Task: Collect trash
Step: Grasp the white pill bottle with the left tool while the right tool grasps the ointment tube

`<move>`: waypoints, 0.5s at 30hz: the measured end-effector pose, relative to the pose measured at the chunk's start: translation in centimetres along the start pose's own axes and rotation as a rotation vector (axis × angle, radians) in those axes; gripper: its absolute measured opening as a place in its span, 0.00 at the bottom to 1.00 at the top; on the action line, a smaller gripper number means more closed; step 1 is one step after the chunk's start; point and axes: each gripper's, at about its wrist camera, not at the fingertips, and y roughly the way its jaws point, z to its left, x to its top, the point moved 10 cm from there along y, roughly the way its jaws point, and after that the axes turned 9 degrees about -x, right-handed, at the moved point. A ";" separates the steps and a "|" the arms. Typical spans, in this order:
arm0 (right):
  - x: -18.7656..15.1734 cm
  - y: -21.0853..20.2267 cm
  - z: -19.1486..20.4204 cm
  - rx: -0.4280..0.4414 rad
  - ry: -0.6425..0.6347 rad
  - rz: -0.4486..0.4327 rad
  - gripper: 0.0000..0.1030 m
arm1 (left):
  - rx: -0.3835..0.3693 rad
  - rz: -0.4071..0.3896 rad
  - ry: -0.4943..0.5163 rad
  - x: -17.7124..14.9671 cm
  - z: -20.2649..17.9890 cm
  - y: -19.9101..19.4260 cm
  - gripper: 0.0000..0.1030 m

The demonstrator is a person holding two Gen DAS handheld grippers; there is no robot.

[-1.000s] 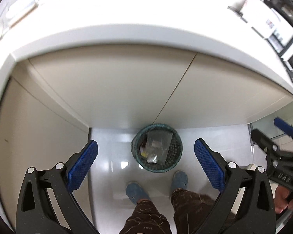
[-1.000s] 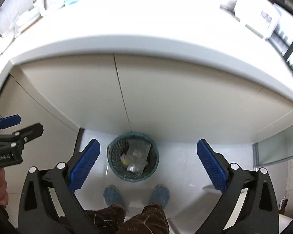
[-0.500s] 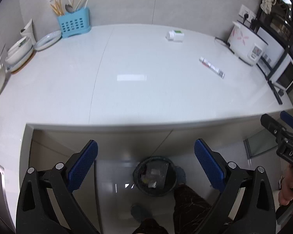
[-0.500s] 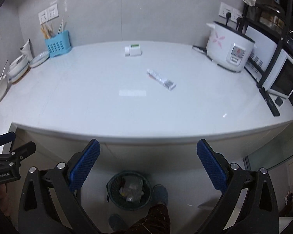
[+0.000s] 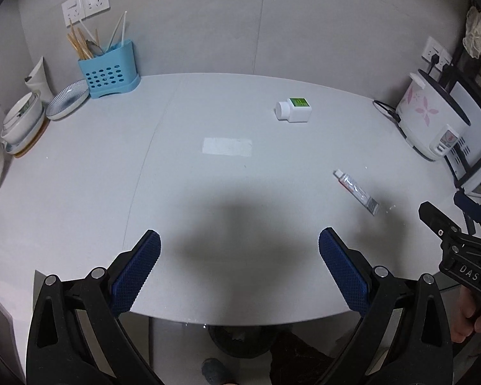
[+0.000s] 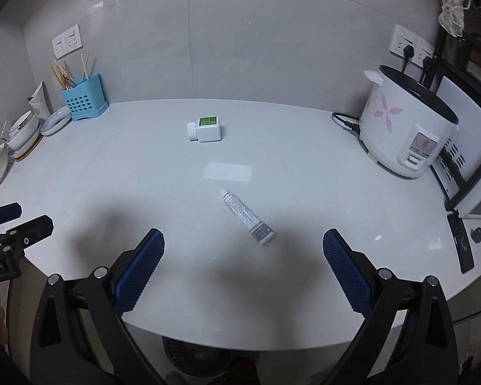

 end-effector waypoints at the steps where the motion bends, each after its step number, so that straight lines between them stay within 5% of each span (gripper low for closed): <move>1: 0.5 1.1 0.0 0.012 -0.015 0.016 0.93 | 0.007 0.003 -0.013 0.6 -0.1 0.4 0.94; 7: 1.3 6.7 1.7 0.095 -0.126 0.118 0.91 | 0.036 0.019 -0.068 2.6 -1.0 2.2 0.94; 15: -1.0 13.0 3.9 0.137 -0.306 0.263 0.73 | 0.096 0.038 -0.152 3.5 -0.7 3.7 0.94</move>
